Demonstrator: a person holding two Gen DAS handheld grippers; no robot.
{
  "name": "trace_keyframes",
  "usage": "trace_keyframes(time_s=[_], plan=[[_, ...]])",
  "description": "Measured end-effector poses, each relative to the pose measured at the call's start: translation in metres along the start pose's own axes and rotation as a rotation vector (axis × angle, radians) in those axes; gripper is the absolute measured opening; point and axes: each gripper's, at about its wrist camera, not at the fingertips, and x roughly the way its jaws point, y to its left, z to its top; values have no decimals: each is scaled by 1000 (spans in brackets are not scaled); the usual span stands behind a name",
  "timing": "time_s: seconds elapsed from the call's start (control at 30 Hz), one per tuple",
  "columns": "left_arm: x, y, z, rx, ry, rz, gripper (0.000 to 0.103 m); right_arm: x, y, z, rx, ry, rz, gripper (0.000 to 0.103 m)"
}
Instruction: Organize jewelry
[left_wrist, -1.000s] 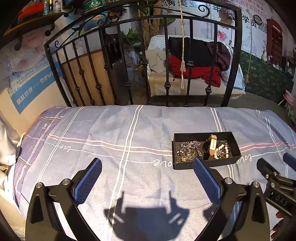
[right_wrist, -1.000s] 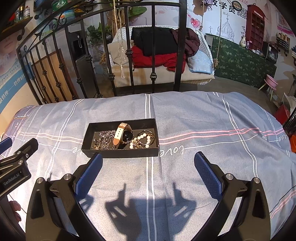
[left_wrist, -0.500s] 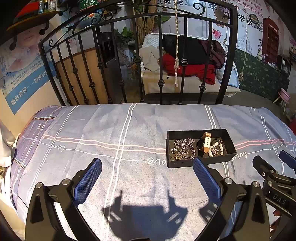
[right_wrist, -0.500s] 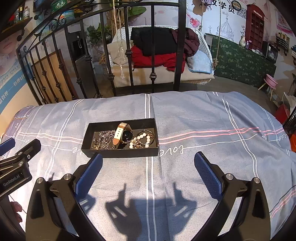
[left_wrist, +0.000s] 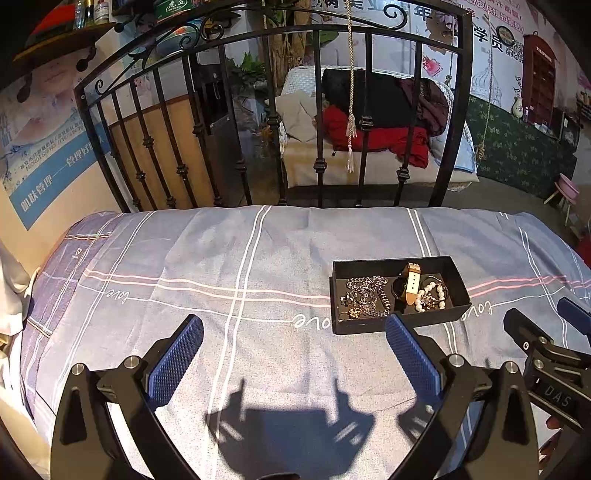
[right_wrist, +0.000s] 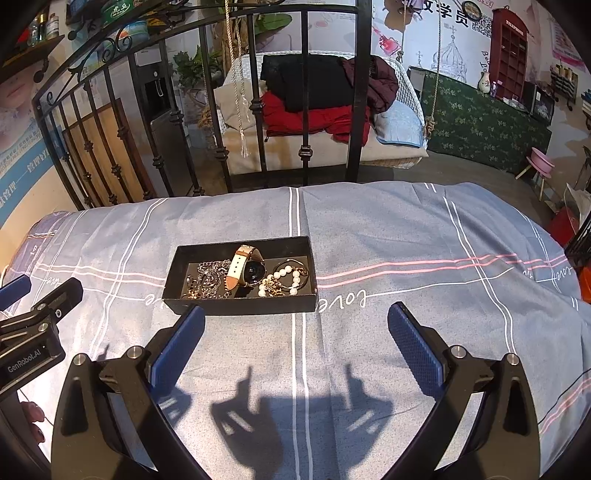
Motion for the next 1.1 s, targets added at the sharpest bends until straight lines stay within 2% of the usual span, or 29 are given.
trace_keyframes(time_s=[0.23, 0.33, 0.43, 0.5, 0.63, 1.1], plan=[[3, -1, 1, 7, 14, -11, 97, 0, 0, 2, -1, -2, -2, 98], [6, 1, 1, -15, 30, 59, 97, 0, 0, 2, -1, -2, -2, 98], [5, 11, 2, -59, 13, 72, 97, -1, 0, 2, -1, -3, -1, 98], [0, 13, 3, -65, -20, 40, 97, -1, 0, 3, -4, -5, -7, 98], [0, 7, 5, -45, 8, -20, 97, 0, 1, 2, 2, 0, -1, 98], [0, -2, 4, -7, 8, -26, 97, -1, -2, 1, 4, -1, -6, 98]])
